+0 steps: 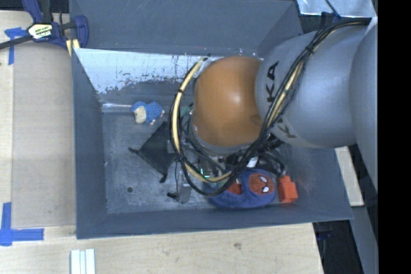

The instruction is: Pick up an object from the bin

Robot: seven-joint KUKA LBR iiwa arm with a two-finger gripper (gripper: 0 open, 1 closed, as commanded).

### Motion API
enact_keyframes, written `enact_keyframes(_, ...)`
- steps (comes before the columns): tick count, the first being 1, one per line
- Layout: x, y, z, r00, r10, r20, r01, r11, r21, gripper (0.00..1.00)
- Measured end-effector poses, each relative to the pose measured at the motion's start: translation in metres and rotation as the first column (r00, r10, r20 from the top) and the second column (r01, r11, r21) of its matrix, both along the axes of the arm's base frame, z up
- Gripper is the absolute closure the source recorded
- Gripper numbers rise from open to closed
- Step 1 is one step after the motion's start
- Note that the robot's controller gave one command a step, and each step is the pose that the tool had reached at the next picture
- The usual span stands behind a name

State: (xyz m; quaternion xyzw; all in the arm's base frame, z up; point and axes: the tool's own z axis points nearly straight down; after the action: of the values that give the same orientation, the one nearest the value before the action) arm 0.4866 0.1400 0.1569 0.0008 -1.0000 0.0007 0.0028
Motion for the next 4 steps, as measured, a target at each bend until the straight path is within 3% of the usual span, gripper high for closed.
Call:
enact_keyframes(1, 0.0567, 0.0049, -0.0883, 0.913, -0.407, 0.007, 0.407, 0.914, 0.002, 0.00)
enact_keyframes(4, 0.0582, 0.0041, -0.0877, 0.913, -0.407, 0.010, 0.407, 0.913, 0.005, 0.00)
